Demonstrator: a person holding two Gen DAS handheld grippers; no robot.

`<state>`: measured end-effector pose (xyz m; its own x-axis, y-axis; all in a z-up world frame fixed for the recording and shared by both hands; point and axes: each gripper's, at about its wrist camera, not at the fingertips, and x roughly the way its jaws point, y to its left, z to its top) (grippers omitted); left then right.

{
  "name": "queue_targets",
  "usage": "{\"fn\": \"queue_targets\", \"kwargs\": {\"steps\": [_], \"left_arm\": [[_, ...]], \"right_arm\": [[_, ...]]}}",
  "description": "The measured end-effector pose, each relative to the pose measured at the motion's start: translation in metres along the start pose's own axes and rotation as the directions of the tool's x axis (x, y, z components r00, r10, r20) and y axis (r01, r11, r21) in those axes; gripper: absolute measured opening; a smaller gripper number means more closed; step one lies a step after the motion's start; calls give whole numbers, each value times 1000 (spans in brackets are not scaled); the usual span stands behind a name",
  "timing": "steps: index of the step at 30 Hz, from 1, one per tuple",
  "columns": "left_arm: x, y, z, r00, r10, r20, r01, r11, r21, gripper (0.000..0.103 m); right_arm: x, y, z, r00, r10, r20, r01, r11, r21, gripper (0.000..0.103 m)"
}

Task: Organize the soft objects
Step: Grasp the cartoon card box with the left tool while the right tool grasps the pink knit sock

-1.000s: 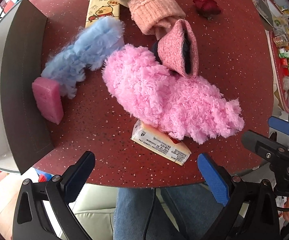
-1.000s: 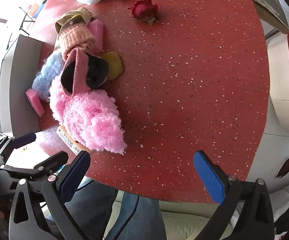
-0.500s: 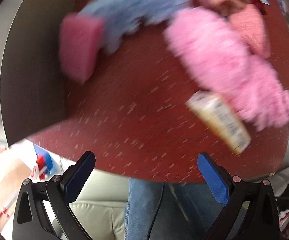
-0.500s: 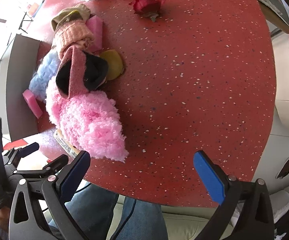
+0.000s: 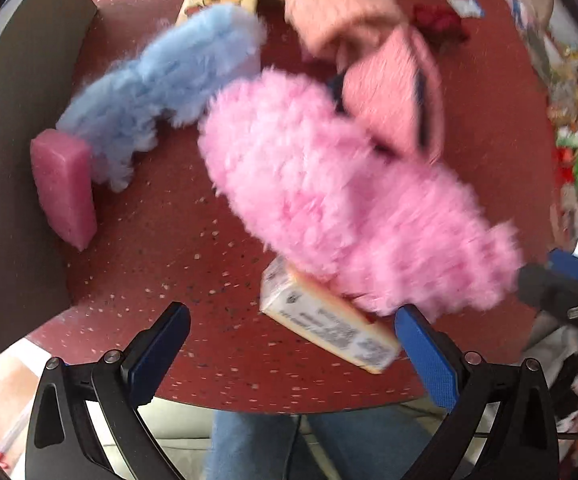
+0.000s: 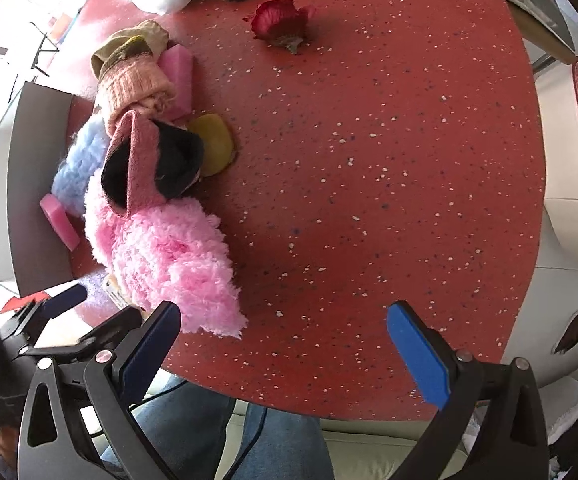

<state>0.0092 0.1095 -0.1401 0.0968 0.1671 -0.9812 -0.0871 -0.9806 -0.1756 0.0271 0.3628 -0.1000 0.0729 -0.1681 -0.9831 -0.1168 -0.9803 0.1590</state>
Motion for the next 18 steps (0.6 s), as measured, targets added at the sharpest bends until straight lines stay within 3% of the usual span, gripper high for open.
{"fn": "queue_targets", "kwargs": {"steps": [3, 8, 13, 18], "left_arm": [[13, 3, -2, 998, 60, -24, -59, 998, 29, 103], [28, 33, -16, 990, 123, -68, -124, 992, -22, 103], [19, 52, -19, 994, 100, -42, -104, 989, -108, 103], [11, 49, -24, 999, 21, -48, -30, 980, -195, 103]], "right_arm": [[1, 1, -1, 1000, 4, -4, -4, 1000, -2, 103], [6, 8, 1, 1000, 21, -3, -21, 1000, -17, 103], [-1, 24, 16, 998, 48, 49, -47, 999, -28, 103], [-7, 51, 43, 993, 59, 98, -53, 997, -60, 103]]}}
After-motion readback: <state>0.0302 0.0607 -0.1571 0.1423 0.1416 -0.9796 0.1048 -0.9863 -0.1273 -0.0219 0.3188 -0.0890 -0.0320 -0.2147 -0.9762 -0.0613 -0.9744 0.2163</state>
